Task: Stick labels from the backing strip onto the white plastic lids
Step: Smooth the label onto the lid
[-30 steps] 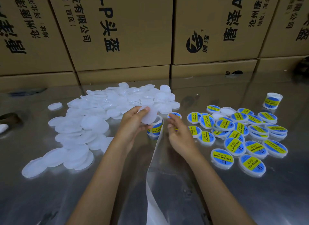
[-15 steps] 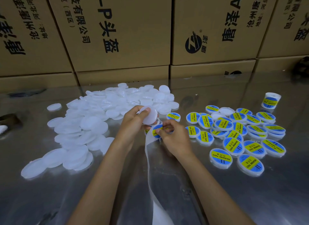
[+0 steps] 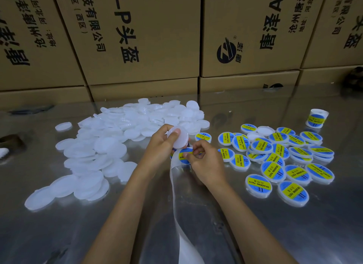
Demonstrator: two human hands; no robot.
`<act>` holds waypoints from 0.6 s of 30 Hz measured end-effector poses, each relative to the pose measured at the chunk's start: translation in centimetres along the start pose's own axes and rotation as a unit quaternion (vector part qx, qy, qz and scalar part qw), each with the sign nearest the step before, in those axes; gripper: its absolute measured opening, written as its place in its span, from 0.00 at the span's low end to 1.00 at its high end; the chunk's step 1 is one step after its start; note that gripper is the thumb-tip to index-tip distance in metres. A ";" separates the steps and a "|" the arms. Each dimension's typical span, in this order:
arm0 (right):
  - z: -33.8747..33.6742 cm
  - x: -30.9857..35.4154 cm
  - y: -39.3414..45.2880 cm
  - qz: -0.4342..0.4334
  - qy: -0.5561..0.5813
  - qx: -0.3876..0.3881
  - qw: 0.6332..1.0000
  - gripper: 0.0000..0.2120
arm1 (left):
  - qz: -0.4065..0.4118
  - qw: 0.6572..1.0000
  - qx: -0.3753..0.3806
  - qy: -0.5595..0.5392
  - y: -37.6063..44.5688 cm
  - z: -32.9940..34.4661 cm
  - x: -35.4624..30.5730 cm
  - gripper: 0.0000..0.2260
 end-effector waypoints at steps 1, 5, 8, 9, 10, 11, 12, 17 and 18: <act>0.0 0.0 0.0 -0.002 0.001 -0.003 1.000 0.16 | 0.001 1.000 -0.002 0.014 0.1 -0.1 0.0 0.06; -0.1 0.0 -0.2 -0.008 -0.007 -0.003 1.000 0.16 | -0.002 0.999 0.011 0.041 0.0 0.2 -0.1 0.06; -0.2 0.0 -0.2 -0.003 -0.008 0.005 1.000 0.14 | 0.013 0.996 0.035 0.083 -0.2 0.6 -0.4 0.08; -0.2 0.0 -0.2 0.000 -0.006 0.004 1.000 0.14 | 0.020 0.994 0.039 0.099 -0.2 0.6 -0.5 0.08; -0.2 0.0 -0.3 0.004 -0.006 0.002 1.000 0.14 | 0.024 0.992 0.042 0.115 -0.2 0.6 -0.5 0.08; -0.2 0.0 -0.3 0.006 -0.007 0.000 1.000 0.14 | 0.026 0.991 0.043 0.126 -0.2 0.5 -0.5 0.08; -0.2 0.0 -0.4 0.008 -0.007 -0.003 1.000 0.15 | 0.026 0.990 0.044 0.129 -0.1 0.5 -0.5 0.08; -0.6 0.1 -0.4 0.051 -0.001 0.046 0.998 0.15 | 0.020 0.993 0.033 0.113 -0.2 0.4 -0.2 0.07; -0.7 0.2 -0.4 0.059 -0.002 0.065 0.996 0.15 | 0.015 0.994 0.030 0.108 -0.2 0.4 -0.2 0.07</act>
Point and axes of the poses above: each hand's wrist, its own y-axis towards the middle knuckle, its own z-axis out of the palm, x = y × z, the point moved 3 cm from there along y, towards the middle knuckle, and after that the axes turned 13 degrees about z, right-handed, at the moved point
